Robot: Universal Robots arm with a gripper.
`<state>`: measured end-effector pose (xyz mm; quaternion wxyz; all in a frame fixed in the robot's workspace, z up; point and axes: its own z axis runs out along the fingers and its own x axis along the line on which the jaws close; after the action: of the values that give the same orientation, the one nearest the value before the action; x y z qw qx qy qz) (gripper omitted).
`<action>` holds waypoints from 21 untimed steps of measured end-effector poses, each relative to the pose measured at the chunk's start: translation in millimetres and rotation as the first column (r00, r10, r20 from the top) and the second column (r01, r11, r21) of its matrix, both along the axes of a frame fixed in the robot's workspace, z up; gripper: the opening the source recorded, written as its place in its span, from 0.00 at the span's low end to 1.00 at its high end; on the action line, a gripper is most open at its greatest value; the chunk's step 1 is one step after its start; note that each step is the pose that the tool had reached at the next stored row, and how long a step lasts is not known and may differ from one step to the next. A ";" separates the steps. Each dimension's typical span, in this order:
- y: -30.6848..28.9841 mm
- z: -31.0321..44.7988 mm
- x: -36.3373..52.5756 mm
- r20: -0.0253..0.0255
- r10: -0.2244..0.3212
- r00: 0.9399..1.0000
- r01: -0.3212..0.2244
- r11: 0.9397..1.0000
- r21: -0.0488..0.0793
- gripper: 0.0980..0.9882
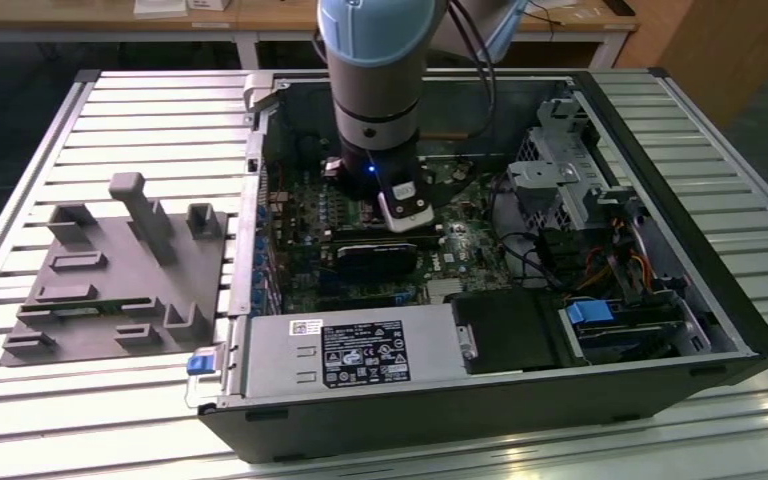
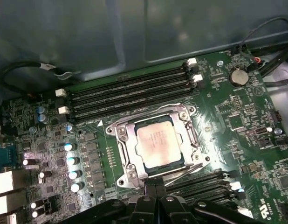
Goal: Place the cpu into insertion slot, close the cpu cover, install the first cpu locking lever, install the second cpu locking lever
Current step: 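Install the second cpu locking lever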
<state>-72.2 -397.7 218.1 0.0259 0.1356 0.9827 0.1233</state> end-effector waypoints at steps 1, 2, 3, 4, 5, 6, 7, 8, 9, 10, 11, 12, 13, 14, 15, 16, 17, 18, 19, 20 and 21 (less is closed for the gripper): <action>-0.3 -0.9 -1.0 0.001 0.002 1.000 -0.002 1.000 0.001 0.01; -0.6 -1.8 -2.0 0.003 0.003 1.000 -0.003 1.000 0.002 0.01; -1.1 -2.8 -2.9 0.004 0.005 1.000 -0.005 1.000 0.004 0.01; -1.6 -3.6 -3.7 0.006 0.007 1.000 -0.007 1.000 0.006 0.01; -2.4 -4.2 -4.2 0.007 0.008 1.000 -0.008 1.000 0.007 0.01; -3.2 -4.8 -4.8 0.008 0.010 1.000 -0.010 1.000 0.009 0.01; -4.2 -5.3 -5.5 0.009 0.011 1.000 -0.011 1.000 0.010 0.01; -5.2 -5.8 -6.2 0.010 0.012 1.000 -0.012 1.000 0.012 0.01; -6.0 -6.3 -6.8 0.010 0.013 1.000 -0.014 1.000 0.015 0.01; -6.7 -6.7 -7.4 0.011 0.015 1.000 -0.015 1.000 0.020 0.01; -7.4 -7.2 -8.0 0.011 0.016 1.000 -0.016 1.000 0.025 0.01; -8.2 -7.6 -8.5 0.012 0.017 1.000 -0.018 0.999 0.031 0.01; -9.2 -8.4 -8.8 0.012 0.018 1.000 -0.019 0.999 0.036 0.01; -10.1 -9.3 -9.4 0.013 0.019 1.000 -0.020 0.999 0.039 0.01; -11.0 -10.3 -10.1 0.013 0.021 1.000 -0.021 0.999 0.042 0.01; -11.9 -11.3 -10.8 0.013 0.022 1.000 -0.023 0.999 0.044 0.01; -12.6 -12.4 -12.0 0.014 0.023 1.000 -0.024 0.999 0.046 0.01; -13.3 -13.3 -13.5 0.014 0.024 1.000 -0.025 0.999 0.048 0.01; -13.7 -14.1 -15.3 0.014 0.025 1.000 -0.025 0.998 0.050 0.01; -14.0 -14.8 -17.4 0.014 0.025 1.000 -0.026 0.998 0.053 0.01; -14.0 -15.5 -19.2 0.014 0.026 1.000 -0.027 0.998 0.056 0.01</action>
<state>-91.4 -411.8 202.6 0.0272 0.1225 0.9803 0.1523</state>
